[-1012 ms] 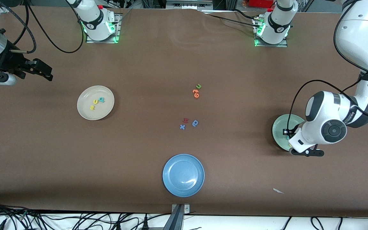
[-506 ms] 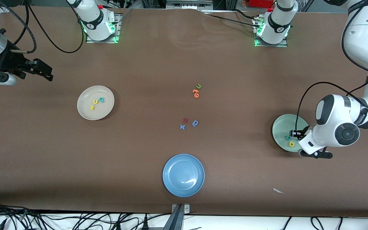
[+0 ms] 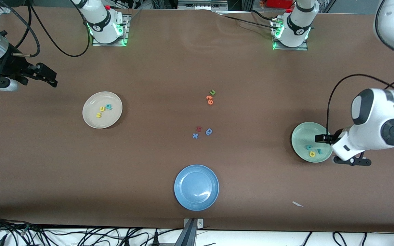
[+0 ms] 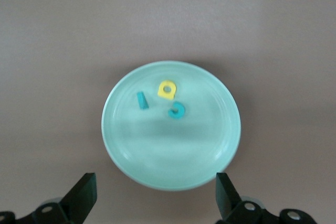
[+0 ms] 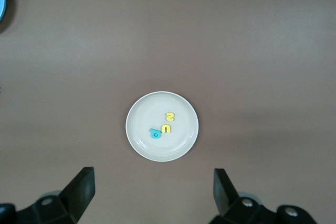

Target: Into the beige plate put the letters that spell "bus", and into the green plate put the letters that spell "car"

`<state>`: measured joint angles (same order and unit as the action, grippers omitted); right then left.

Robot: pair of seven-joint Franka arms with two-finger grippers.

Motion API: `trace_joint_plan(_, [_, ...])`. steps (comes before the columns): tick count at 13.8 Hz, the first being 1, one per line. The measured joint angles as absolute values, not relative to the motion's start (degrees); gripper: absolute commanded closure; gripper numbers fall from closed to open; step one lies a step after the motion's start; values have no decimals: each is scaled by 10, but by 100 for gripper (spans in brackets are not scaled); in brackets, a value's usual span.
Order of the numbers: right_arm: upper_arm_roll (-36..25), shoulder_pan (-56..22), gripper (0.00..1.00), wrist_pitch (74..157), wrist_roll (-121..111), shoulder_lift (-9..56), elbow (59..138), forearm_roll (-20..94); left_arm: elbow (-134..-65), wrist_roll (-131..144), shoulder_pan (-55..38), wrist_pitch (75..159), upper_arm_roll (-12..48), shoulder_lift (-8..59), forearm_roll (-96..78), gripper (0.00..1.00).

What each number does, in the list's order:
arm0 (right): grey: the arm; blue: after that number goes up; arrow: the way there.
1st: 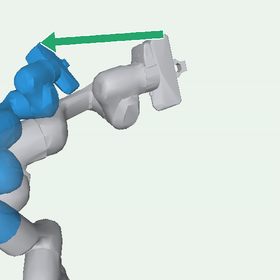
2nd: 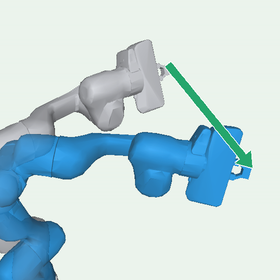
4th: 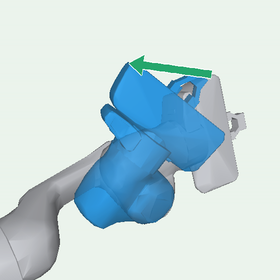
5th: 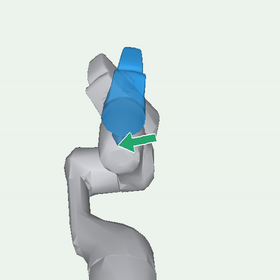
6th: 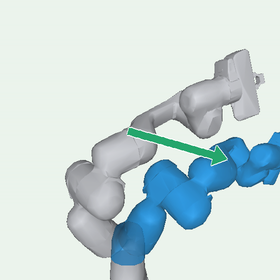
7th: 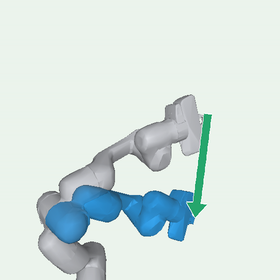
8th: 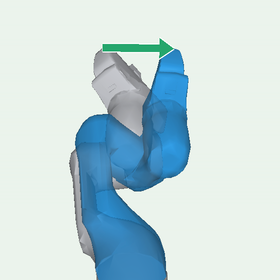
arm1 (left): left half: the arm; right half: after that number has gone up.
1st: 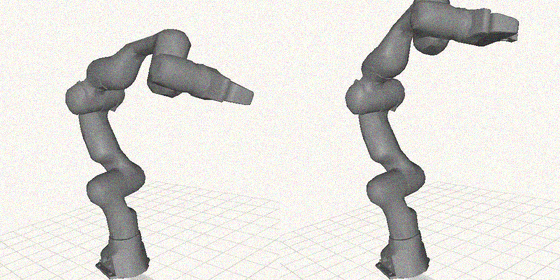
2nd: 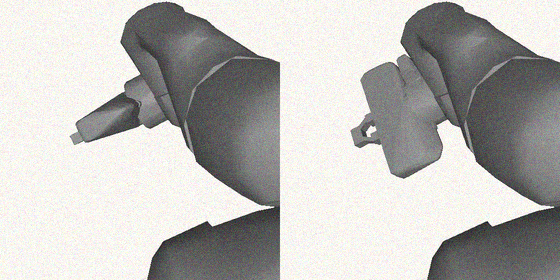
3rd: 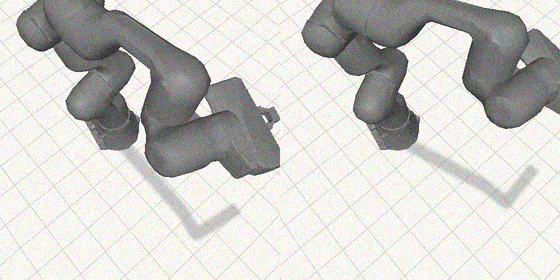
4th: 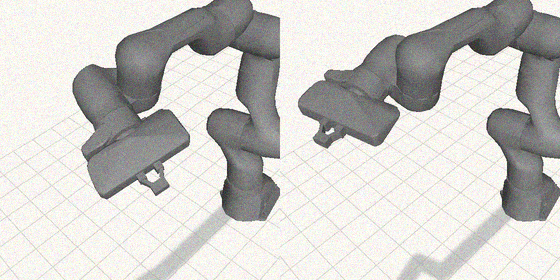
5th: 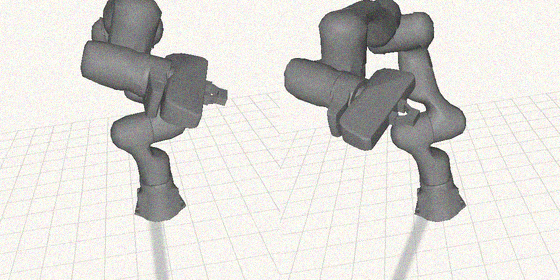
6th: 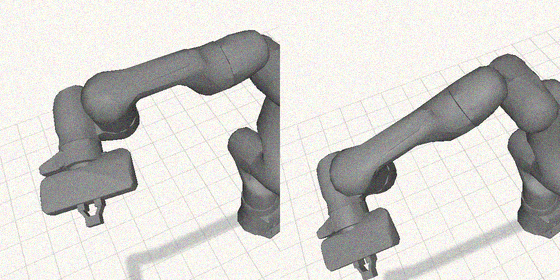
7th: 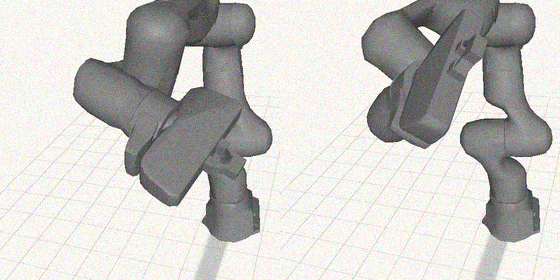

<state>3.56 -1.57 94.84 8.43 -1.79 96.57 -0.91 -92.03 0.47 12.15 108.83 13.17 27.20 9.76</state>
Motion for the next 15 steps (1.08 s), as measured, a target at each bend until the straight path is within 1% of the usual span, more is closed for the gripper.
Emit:
trace_joint_plan(3, [36, -16, 0, 948, 84, -18, 966, -9, -975, -6, 46, 1047, 48, 157, 51, 0])
trace_joint_plan(5, [36, -16, 0, 948, 84, -18, 965, -9, -987, -6, 6, 1007, 12, 97, 36, 0])
trace_joint_plan(7, [36, -16, 0, 948, 84, -18, 965, -9, -993, -7, -21, 987, -12, 55, 33, 0])
trace_joint_plan(10, [36, -16, 0, 948, 84, -18, 965, -9, -995, -8, -33, 983, -22, 25, 32, 0])
trace_joint_plan(15, [36, -16, 0, 947, 84, -18, 965, -9, -997, -9, -50, 983, -38, 22, 30, 0])
